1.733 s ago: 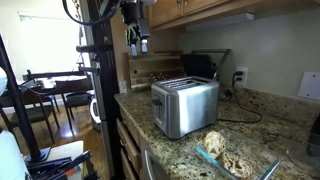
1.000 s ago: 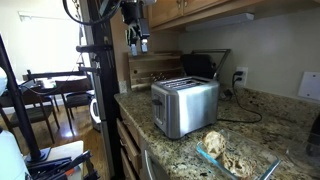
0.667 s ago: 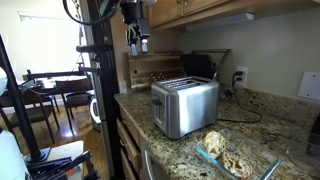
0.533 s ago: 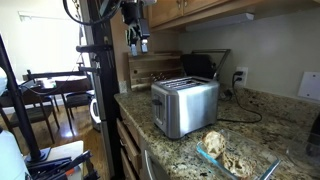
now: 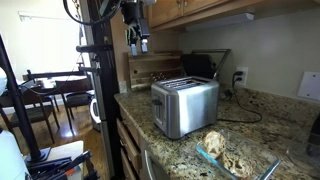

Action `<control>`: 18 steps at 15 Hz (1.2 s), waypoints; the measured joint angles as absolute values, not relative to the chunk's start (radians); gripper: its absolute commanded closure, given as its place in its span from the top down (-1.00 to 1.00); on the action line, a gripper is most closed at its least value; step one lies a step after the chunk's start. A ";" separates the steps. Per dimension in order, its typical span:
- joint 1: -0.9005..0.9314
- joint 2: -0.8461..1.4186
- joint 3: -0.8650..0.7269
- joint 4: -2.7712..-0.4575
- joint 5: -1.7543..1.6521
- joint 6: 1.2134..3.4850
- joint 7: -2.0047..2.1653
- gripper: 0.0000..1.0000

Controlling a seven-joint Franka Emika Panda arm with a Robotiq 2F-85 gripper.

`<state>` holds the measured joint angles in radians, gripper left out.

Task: Put the left slice of bread in the right compartment of the toaster

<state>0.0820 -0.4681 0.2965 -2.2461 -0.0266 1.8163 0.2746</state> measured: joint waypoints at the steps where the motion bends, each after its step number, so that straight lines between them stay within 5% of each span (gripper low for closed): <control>1: 0.082 -0.468 0.295 -2.245 -0.027 1.816 0.275 1.00; 18: 0.006 -0.467 0.201 -2.216 -0.092 1.819 0.377 1.00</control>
<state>0.0064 -0.4673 0.2013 -2.2162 -0.0922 1.8195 0.3769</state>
